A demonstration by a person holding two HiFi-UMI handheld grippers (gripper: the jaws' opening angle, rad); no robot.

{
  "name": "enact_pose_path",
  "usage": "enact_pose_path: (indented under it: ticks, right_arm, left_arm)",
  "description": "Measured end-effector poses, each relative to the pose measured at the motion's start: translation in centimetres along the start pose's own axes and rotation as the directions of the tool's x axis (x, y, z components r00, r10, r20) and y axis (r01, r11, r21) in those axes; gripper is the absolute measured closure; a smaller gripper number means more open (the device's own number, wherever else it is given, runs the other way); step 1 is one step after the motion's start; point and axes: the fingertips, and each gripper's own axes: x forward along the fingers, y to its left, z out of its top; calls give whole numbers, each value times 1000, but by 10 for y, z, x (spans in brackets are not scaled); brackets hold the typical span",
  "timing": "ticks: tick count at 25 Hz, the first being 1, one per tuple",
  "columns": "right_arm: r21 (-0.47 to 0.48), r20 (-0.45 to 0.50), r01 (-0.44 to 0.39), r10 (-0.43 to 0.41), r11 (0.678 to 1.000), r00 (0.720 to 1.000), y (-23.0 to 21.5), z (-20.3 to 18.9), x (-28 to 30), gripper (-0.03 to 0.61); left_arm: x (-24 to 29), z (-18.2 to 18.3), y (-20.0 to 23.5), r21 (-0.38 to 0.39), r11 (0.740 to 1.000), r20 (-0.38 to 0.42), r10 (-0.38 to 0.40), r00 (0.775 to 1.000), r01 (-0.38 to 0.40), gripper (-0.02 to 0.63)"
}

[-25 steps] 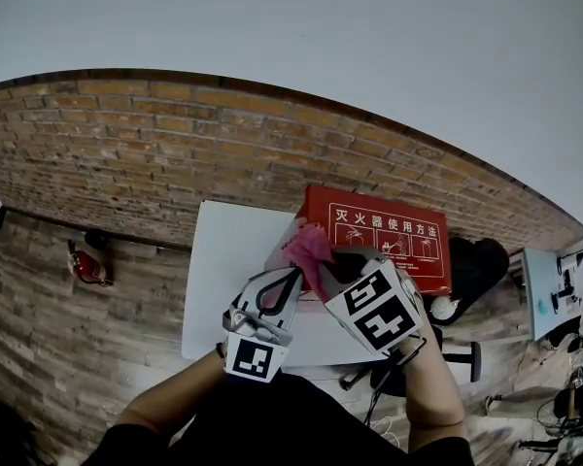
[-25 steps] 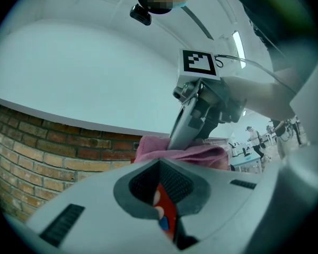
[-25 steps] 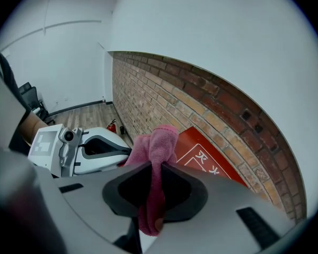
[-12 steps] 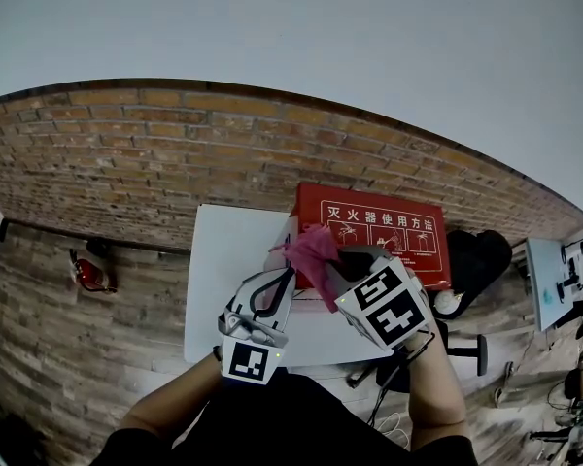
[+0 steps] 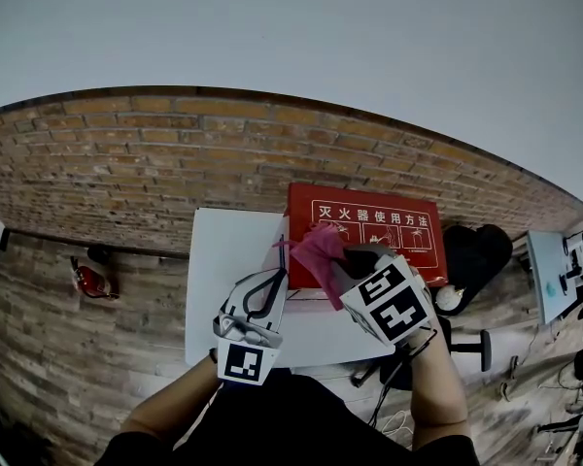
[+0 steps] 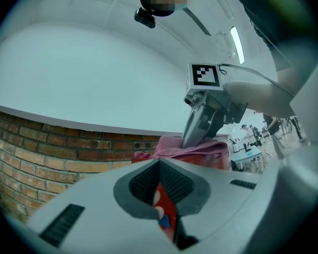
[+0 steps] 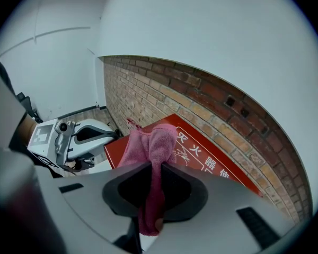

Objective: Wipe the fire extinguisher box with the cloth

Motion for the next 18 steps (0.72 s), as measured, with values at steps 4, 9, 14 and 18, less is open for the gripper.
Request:
enact_pose_path:
  ticks: [4,9,14,18]
  right_arm:
    - [13,-1,10,-10,1000,1000,-7,-6,-2,517]
    - [18,-12,30,-30,999,999,-17,-15,-5,517]
    - [34,-17,43,-43,998,999,-26,-23,-8,517]
    - [48,-18,58,-57,997,998,-33,-30,-11,517]
  left_arm:
    - [1,1,0,10,1000,-1,2,1000,-2,592]
    - [1,0,-1,15,1000,-5,3,1000,-3,592]
    - [1,0,-1,28,1000,-7,3,1000,-2,592]
    - [1,0,-2,31,1000,-11,6,1000,-6,592]
